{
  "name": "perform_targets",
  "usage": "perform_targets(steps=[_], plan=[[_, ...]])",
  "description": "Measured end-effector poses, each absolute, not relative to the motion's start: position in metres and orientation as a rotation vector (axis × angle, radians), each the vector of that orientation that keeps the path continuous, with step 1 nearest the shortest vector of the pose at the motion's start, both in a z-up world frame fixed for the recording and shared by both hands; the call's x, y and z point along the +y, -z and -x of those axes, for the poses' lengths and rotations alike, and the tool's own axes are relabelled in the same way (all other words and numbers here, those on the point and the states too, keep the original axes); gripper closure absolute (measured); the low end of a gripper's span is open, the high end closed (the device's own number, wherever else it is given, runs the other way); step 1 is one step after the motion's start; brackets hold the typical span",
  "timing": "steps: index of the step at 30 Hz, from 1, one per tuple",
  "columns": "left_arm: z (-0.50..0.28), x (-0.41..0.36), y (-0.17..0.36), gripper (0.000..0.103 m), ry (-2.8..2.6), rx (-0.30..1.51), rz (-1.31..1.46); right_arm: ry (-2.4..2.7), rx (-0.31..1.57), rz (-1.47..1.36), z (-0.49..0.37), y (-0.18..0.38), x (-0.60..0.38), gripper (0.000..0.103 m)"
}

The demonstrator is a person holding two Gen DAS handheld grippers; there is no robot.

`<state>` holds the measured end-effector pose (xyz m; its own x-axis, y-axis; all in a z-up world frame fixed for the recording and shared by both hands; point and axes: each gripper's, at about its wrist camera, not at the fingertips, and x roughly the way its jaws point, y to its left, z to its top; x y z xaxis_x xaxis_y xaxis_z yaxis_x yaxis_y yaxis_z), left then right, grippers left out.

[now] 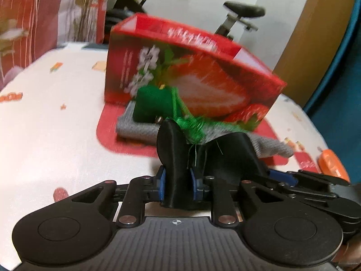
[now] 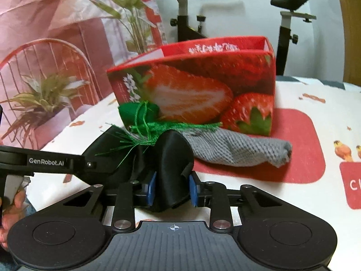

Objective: Organize soft objects
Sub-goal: 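Close both tools on the black eye mask and lift it, then lower the black eye mask into the red box and open both tools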

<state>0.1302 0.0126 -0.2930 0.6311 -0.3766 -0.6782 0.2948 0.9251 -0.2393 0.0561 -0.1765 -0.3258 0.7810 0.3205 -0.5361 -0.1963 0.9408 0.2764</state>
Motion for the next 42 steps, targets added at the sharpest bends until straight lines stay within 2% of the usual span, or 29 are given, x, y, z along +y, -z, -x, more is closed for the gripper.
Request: perform_targets(steps=[11, 24, 36, 42], plan=[[-0.103, 0.014, 0.242, 0.080, 0.437, 0.558, 0.109, -0.297, 0.441, -0.208, -0.043, 0.279, -0.186, 0.076], [-0.121, 0.005, 0.202, 0.080, 0.442, 0.458, 0.088, -0.298, 0.359, -0.203, -0.069, 0.233, -0.194, 0.076], [-0.173, -0.006, 0.148, 0.080, 0.427, 0.313, 0.025, -0.308, 0.273, -0.100, -0.149, 0.166, -0.197, 0.077], [-0.232, -0.016, 0.143, 0.080, 0.400, 0.323, 0.014, -0.269, 0.329, -0.120, -0.219, 0.162, -0.204, 0.077]])
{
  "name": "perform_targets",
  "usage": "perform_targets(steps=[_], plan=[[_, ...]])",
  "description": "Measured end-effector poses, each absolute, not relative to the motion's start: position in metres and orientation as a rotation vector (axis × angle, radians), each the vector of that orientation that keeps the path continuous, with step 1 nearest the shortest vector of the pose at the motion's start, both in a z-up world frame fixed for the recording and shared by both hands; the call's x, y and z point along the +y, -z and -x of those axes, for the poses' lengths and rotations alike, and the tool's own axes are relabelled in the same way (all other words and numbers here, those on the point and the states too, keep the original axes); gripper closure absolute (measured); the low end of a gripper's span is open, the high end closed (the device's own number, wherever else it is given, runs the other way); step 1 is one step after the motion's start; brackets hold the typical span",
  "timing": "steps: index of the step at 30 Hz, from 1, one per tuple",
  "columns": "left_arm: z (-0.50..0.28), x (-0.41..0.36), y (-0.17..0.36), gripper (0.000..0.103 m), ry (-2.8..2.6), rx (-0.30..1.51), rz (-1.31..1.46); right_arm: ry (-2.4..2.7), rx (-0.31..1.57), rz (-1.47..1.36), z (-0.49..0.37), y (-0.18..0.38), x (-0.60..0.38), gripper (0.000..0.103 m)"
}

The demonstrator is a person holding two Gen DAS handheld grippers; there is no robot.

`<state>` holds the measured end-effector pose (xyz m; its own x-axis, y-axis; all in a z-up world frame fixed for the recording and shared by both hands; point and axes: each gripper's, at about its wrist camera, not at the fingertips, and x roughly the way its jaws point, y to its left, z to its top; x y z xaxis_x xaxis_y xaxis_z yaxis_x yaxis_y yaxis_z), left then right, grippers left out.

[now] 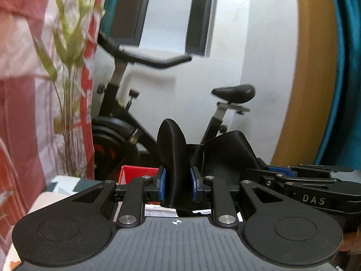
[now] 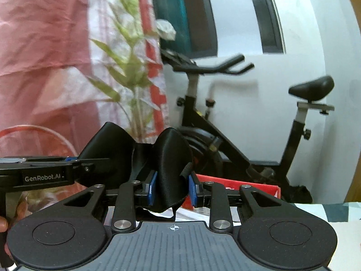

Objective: Organize soft objects
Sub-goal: 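Lower the black eye mask into the red box and open both tools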

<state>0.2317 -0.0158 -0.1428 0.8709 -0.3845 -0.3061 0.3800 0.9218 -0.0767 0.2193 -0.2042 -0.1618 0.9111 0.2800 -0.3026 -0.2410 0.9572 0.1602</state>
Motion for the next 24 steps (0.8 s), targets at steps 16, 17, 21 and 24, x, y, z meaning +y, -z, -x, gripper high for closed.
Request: perform_targets(steps=[16, 17, 21, 24], plan=[[-0.354, -0.038, 0.211, 0.065, 0.399, 0.659, -0.023, -0.113, 0.756, -0.263, -0.333, 0.244, -0.227, 0.077], [-0.355, -0.038, 0.213, 0.061, 0.391, 0.662, -0.033, -0.106, 0.773, -0.266, -0.336, 0.246, -0.227, 0.077], [-0.358, -0.031, 0.215, 0.053, 0.363, 0.659, -0.049, -0.091, 0.817, -0.259, -0.344, 0.253, -0.226, 0.076], [-0.358, -0.030, 0.212, 0.050, 0.338, 0.649, -0.067, -0.065, 0.841, -0.260, -0.348, 0.255, -0.227, 0.076]])
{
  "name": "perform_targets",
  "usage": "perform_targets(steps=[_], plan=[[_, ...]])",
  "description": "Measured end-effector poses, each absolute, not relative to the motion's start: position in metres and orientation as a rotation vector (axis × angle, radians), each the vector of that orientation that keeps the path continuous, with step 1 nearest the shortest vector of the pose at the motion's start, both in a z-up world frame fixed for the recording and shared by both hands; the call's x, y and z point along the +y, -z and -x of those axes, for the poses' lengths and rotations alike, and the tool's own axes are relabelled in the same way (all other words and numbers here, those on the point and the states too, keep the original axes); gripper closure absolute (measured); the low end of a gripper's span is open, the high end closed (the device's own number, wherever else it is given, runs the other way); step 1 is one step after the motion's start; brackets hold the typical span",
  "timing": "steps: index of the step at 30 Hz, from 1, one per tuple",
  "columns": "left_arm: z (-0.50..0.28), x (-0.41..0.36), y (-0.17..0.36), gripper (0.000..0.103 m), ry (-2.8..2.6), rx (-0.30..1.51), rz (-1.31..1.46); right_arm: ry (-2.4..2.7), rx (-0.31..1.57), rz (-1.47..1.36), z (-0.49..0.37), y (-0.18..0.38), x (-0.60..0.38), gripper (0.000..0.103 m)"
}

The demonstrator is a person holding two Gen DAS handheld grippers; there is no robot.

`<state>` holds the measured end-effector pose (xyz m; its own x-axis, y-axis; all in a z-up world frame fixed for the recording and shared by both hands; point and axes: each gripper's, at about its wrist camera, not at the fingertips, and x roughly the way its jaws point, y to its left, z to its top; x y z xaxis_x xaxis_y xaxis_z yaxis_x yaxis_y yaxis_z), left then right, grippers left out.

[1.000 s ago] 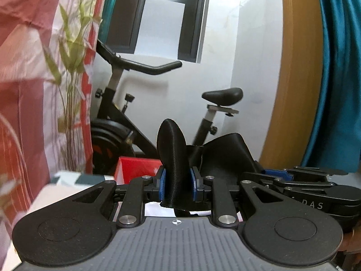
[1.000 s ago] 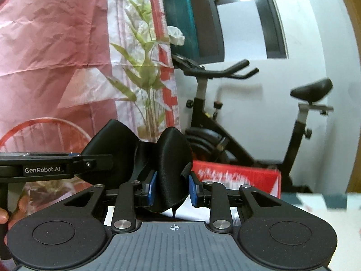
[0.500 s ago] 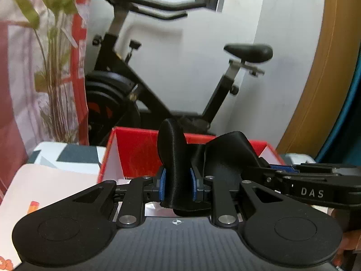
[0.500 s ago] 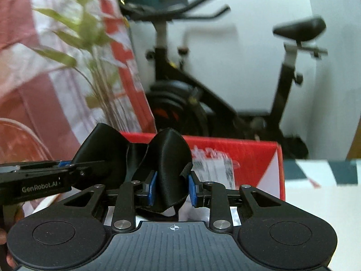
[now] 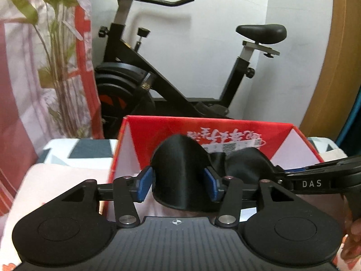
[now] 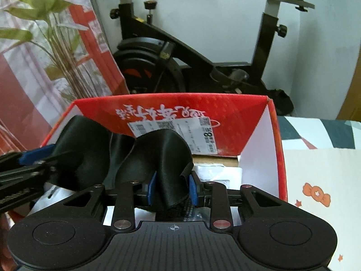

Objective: Organize soft objects
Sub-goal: 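Lower the black eye mask into the red box and open both tools, then move the left tool down and close it on the green tasselled pouch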

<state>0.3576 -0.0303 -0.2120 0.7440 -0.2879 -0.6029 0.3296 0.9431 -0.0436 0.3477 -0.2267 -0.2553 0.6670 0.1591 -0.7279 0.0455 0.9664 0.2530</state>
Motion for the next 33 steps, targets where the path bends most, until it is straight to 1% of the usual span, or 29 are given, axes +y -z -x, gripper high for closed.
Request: perform_targets(steps=[4, 7, 10, 11, 13, 14, 19, 21, 24, 26, 28, 30, 32, 33], plan=[[-0.353, -0.029, 0.206, 0.050, 0.288, 0.621, -0.100, -0.034, 0.857, -0.257, -0.349, 0.257, -0.230, 0.075], [-0.352, -0.030, 0.201, 0.050, 0.285, 0.624, -0.096, -0.009, 0.870, -0.236, -0.348, 0.258, -0.228, 0.071], [-0.350, -0.030, 0.198, 0.050, 0.285, 0.610, -0.103, 0.033, 0.876, -0.215, -0.349, 0.256, -0.226, 0.059], [-0.348, -0.031, 0.198, 0.049, 0.286, 0.610, -0.110, 0.042, 0.860, -0.212, -0.347, 0.254, -0.225, 0.056], [-0.343, -0.030, 0.196, 0.043, 0.287, 0.612, -0.126, 0.038, 0.842, -0.215, -0.341, 0.250, -0.224, 0.056], [-0.340, -0.030, 0.195, 0.042, 0.286, 0.609, -0.134, 0.037, 0.834, -0.217, -0.337, 0.248, -0.224, 0.055], [-0.322, -0.023, 0.188, 0.042, 0.304, 0.584, -0.132, 0.003, 0.752, -0.189, -0.309, 0.228, -0.221, 0.046], [-0.312, -0.018, 0.184, 0.043, 0.321, 0.570, -0.111, -0.018, 0.681, -0.140, -0.290, 0.221, -0.217, 0.040], [-0.293, -0.008, 0.180, 0.044, 0.348, 0.552, -0.082, -0.046, 0.614, -0.048, -0.264, 0.215, -0.207, 0.040], [-0.282, 0.000, 0.180, 0.050, 0.358, 0.559, -0.060, -0.069, 0.591, -0.061, -0.249, 0.210, -0.206, 0.041], [-0.269, 0.008, 0.182, 0.051, 0.368, 0.571, -0.037, -0.093, 0.580, -0.095, -0.234, 0.209, -0.205, 0.043], [-0.258, 0.015, 0.185, 0.055, 0.385, 0.580, -0.029, -0.117, 0.575, -0.102, -0.220, 0.209, -0.202, 0.043], [-0.244, 0.020, 0.188, 0.062, 0.409, 0.587, -0.045, -0.146, 0.567, -0.091, -0.204, 0.211, -0.197, 0.045], [-0.237, 0.023, 0.190, 0.063, 0.421, 0.590, -0.057, -0.162, 0.558, -0.087, -0.194, 0.213, -0.195, 0.046]])
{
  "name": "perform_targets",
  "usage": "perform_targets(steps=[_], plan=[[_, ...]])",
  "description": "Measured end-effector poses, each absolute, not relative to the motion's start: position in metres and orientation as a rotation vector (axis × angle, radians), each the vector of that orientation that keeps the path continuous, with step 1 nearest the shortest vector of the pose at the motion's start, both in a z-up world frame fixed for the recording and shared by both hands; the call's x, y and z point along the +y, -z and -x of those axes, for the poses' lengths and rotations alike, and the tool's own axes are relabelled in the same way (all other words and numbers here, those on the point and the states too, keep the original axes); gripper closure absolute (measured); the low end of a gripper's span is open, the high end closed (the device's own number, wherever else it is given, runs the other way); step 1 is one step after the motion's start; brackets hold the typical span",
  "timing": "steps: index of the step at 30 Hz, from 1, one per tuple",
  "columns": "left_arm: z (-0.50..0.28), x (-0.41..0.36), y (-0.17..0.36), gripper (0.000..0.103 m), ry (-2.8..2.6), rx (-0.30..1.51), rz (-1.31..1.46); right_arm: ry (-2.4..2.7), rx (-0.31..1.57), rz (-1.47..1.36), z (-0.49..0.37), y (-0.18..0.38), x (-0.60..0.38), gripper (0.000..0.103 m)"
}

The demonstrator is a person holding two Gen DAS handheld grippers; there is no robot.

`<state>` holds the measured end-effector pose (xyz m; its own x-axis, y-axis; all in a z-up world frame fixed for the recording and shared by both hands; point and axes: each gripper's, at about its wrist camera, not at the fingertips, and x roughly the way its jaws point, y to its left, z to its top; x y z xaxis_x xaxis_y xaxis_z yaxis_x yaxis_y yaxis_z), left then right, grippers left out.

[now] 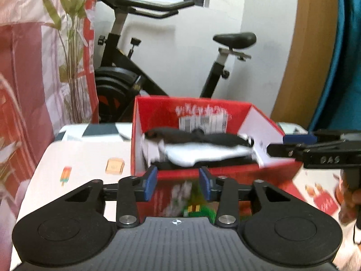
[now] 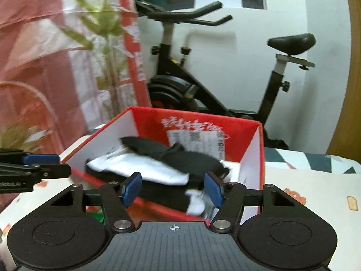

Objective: Organize soft objects
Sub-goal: 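Move the left tool down and close it on the green tasselled pouch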

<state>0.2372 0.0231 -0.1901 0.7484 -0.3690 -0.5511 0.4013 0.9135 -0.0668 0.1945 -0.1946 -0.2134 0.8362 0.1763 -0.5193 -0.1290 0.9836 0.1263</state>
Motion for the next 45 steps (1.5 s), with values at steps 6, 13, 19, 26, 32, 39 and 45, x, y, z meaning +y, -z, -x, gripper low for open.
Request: perform_targets(steps=[6, 13, 19, 26, 32, 39, 45], plan=[[-0.217, 0.046, 0.209, 0.068, 0.442, 0.667, -0.039, -0.240, 0.532, -0.086, -0.160, 0.224, -0.181, 0.051], [-0.221, 0.059, 0.238, 0.068, 0.426, 0.754, 0.063, -0.247, 0.542, -0.110, -0.145, 0.257, -0.170, 0.055], [-0.218, 0.058, 0.252, 0.068, 0.450, 0.737, 0.092, -0.252, 0.597, -0.139, -0.148, 0.286, -0.157, 0.055], [-0.231, 0.052, 0.259, 0.068, 0.476, 0.744, 0.130, -0.336, 0.589, -0.040, -0.152, 0.295, -0.126, 0.051], [-0.235, 0.047, 0.268, 0.068, 0.509, 0.756, 0.168, -0.355, 0.616, -0.015, -0.163, 0.301, -0.118, 0.051], [-0.239, 0.038, 0.273, 0.067, 0.529, 0.757, 0.154, -0.391, 0.615, 0.001, -0.174, 0.308, -0.105, 0.046], [-0.239, 0.039, 0.276, 0.063, 0.534, 0.767, 0.176, -0.401, 0.632, -0.080, -0.186, 0.318, -0.106, 0.046]])
